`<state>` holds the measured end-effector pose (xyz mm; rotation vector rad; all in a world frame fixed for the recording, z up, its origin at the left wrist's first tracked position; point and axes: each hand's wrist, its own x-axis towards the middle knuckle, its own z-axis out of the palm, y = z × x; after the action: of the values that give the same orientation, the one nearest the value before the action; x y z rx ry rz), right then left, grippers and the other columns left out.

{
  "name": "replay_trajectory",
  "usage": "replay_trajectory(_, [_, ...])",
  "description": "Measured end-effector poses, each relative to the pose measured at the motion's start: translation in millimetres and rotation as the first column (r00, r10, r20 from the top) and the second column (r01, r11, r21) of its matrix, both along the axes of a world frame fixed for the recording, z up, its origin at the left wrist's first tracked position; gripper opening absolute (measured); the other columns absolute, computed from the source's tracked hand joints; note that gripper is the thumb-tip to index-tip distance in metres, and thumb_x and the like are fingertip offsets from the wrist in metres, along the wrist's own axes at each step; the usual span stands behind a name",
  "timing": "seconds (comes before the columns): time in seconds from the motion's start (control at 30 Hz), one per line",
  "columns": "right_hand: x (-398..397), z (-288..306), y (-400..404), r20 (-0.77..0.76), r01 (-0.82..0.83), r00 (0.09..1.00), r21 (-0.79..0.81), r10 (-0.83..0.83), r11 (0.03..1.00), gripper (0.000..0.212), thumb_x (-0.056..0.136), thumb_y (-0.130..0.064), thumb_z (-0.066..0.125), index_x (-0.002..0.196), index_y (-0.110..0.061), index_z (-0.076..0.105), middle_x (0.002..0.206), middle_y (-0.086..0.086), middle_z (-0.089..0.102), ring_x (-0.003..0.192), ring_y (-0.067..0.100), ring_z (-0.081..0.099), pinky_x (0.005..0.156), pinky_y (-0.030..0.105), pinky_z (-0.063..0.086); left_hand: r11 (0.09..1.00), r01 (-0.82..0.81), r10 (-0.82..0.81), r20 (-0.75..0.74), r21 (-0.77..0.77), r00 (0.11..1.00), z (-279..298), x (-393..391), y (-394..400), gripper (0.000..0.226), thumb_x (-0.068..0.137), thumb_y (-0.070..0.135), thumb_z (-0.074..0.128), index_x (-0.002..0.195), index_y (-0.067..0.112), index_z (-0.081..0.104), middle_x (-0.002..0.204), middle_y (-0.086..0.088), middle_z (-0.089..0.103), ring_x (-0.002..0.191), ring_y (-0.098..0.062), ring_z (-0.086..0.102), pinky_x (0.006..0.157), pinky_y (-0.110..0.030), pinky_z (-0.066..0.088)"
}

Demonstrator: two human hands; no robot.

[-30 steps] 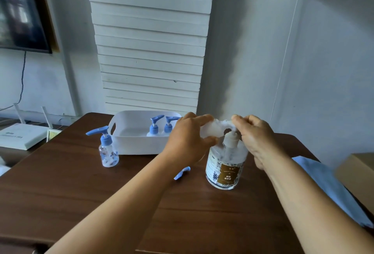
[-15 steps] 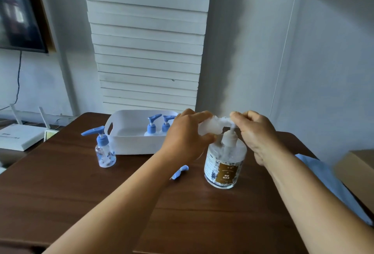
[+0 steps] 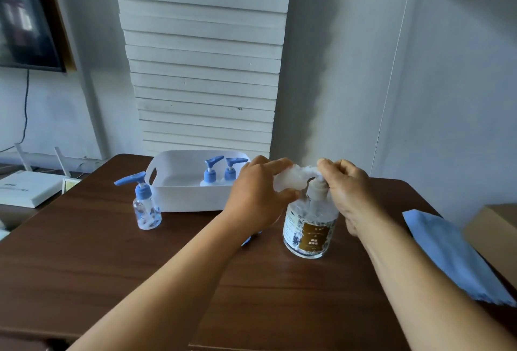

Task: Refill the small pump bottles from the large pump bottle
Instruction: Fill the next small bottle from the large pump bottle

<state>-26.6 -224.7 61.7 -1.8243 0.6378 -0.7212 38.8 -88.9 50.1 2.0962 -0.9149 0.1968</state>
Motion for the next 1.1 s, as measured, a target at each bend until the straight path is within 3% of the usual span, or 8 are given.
replay_trajectory(0.2, [-3.9, 18.6, -2.5, -0.03, -0.012, 1.0, -0.087, 0.009, 0.996, 0.031, 0.089, -0.031, 0.057, 0.064, -0.015, 0.047, 0.062, -0.003, 0.047, 0.059, 0.008, 0.043, 0.051, 0.024, 0.033, 1.0, -0.013, 0.013, 0.01, -0.026, 1.0, 9.0, 1.2, -1.2, 0.054, 0.077, 0.038, 0.072, 0.127, 0.034, 0.053, 0.104, 0.008, 0.049, 0.094, -0.01, 0.047, 0.076, -0.02, 0.035])
replay_trajectory(0.37, [-1.2, -1.4, -0.7, 0.017, -0.005, 1.0, 0.011, 0.004, 1.0, 0.033, 0.089, -0.032, 0.058, 0.063, -0.015, 0.045, 0.061, -0.002, 0.047, 0.06, 0.01, 0.042, 0.053, 0.025, 0.031, 1.0, -0.001, 0.001, -0.003, -0.001, 1.0, 1.3, -1.1, -0.4, 0.055, 0.077, 0.037, 0.071, 0.129, 0.033, 0.052, 0.103, 0.009, 0.047, 0.095, -0.01, 0.045, 0.078, -0.02, 0.033])
replay_trajectory(0.57, [-0.9, 17.0, -4.7, -0.029, -0.022, 0.999, -0.067, 0.02, 0.998, 0.03, 0.088, -0.031, 0.057, 0.065, -0.015, 0.047, 0.063, -0.002, 0.048, 0.06, 0.01, 0.043, 0.052, 0.025, 0.034, 1.0, -0.008, 0.008, 0.0, -0.008, 1.0, 10.5, 0.8, -0.3, 0.055, 0.077, 0.037, 0.071, 0.129, 0.033, 0.052, 0.103, 0.009, 0.047, 0.093, -0.01, 0.047, 0.076, -0.019, 0.034])
replay_trajectory(0.77, [0.8, -4.4, -1.8, 0.027, -0.012, 1.0, 0.027, 0.011, 1.0, 0.032, 0.087, -0.032, 0.059, 0.064, -0.016, 0.045, 0.063, -0.002, 0.048, 0.062, 0.013, 0.044, 0.054, 0.026, 0.033, 1.0, -0.001, 0.001, -0.012, 0.02, 1.0, 3.2, -2.2, 0.4, 0.055, 0.078, 0.037, 0.07, 0.13, 0.033, 0.052, 0.102, 0.01, 0.046, 0.096, -0.01, 0.046, 0.077, -0.018, 0.032])
replay_trajectory(0.97, [-2.1, 13.6, -4.7, 0.004, -0.029, 1.0, -0.05, 0.029, 0.998, 0.03, 0.088, -0.032, 0.057, 0.065, -0.016, 0.047, 0.064, -0.003, 0.049, 0.061, 0.009, 0.045, 0.053, 0.024, 0.034, 1.0, -0.008, 0.008, 0.025, 0.001, 1.0, 11.0, 0.9, 0.0, 0.054, 0.078, 0.038, 0.071, 0.128, 0.034, 0.052, 0.103, 0.009, 0.047, 0.092, -0.009, 0.046, 0.075, -0.019, 0.033])
replay_trajectory(1.1, [-0.3, 0.0, -3.0, 0.026, -0.019, 0.999, -0.003, 0.019, 1.0, 0.032, 0.088, -0.033, 0.057, 0.064, -0.016, 0.046, 0.063, -0.002, 0.05, 0.062, 0.011, 0.045, 0.054, 0.025, 0.034, 1.0, -0.005, 0.005, 0.015, 0.002, 1.0, 3.5, -1.3, -0.4, 0.054, 0.077, 0.037, 0.071, 0.128, 0.034, 0.053, 0.102, 0.009, 0.047, 0.092, -0.009, 0.045, 0.075, -0.016, 0.031])
